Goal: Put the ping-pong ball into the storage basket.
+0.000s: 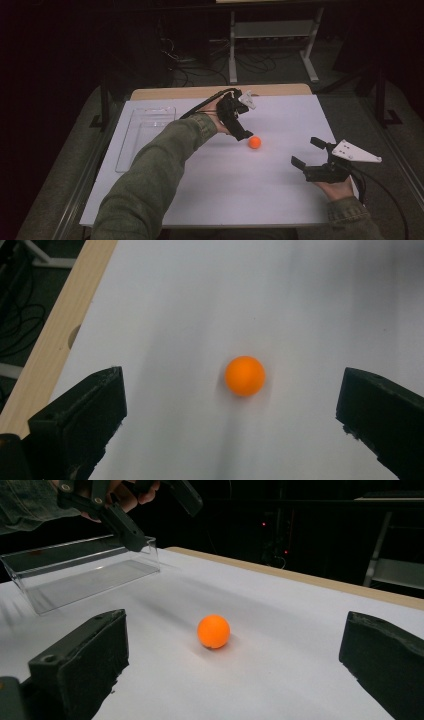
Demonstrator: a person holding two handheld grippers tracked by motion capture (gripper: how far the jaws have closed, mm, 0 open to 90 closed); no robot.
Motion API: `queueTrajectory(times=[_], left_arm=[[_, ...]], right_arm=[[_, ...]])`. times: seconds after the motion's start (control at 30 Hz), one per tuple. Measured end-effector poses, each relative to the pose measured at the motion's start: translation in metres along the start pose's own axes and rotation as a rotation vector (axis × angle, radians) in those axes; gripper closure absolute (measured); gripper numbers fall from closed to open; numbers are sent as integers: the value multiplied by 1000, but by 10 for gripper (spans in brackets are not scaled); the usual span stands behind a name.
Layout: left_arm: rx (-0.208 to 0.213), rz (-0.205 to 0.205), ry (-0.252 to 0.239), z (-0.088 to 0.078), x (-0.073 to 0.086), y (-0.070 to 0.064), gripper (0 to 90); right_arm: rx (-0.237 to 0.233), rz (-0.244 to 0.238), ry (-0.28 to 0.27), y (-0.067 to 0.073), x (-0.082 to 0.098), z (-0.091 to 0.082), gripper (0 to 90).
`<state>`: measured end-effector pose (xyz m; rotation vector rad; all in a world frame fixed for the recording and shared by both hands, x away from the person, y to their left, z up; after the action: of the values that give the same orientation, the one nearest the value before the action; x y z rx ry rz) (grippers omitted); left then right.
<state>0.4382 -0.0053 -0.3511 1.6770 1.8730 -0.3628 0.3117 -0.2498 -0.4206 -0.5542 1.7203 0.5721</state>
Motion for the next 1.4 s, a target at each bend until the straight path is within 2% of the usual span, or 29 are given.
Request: queueTrajectory(times=[0.23,0.97,1.4], left_arm=[[17,12,13,9,-2,-2,0],[43,16,61,29,-1,-1,0],[65,14,72,43,-2,-3,0]], right_arm=[[-3,1,0,1,0,0,0],[-7,1,7,2,1,0,0],[-8,2,5,2,0,0,0]])
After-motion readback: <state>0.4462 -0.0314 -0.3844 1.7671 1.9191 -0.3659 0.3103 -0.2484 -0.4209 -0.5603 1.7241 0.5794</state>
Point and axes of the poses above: each handheld gripper's, and its own axes: z roughly forward along the jaws, x roughly out of its underside, y roughly to its left, the point moved 4 cm from there along z, roughly forward along the jaws, and after that the axes turned 1 degree about x, right-handed, at the moved point
